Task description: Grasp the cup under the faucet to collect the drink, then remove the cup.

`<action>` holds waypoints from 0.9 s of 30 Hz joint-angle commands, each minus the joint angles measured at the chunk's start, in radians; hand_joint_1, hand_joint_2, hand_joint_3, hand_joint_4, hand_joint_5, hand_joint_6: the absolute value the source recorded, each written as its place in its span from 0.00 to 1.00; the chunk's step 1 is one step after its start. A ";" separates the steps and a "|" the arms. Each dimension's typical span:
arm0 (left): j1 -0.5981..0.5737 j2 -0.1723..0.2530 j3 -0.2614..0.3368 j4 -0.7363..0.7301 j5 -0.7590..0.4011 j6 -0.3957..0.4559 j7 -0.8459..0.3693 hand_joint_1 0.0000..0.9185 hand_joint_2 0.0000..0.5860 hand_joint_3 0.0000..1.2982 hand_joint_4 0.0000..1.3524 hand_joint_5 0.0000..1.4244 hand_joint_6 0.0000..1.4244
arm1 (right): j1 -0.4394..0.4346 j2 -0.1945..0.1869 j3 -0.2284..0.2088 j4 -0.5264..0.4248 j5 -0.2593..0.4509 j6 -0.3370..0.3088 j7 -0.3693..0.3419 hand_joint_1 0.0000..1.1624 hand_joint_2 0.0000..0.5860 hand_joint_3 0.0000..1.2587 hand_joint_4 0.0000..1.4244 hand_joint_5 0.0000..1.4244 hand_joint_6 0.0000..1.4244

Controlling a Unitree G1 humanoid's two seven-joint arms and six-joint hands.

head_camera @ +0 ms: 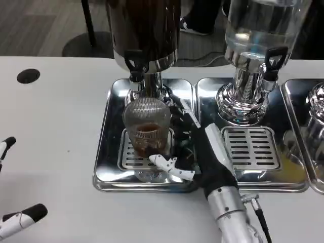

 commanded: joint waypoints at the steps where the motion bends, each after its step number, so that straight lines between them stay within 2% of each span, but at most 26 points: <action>1: 0.014 0.005 0.015 -0.011 -0.009 -0.002 -0.008 0.00 0.04 0.00 0.00 0.00 0.00 | -0.039 0.014 0.001 0.034 0.013 -0.013 -0.010 0.76 0.31 0.04 0.09 0.13 0.25; 27: 0.024 0.012 0.044 0.016 -0.025 0.000 -0.012 0.00 0.04 0.00 0.00 0.00 0.00 | -0.167 0.067 0.007 0.226 0.028 -0.040 -0.043 0.76 0.31 0.04 0.07 0.10 0.23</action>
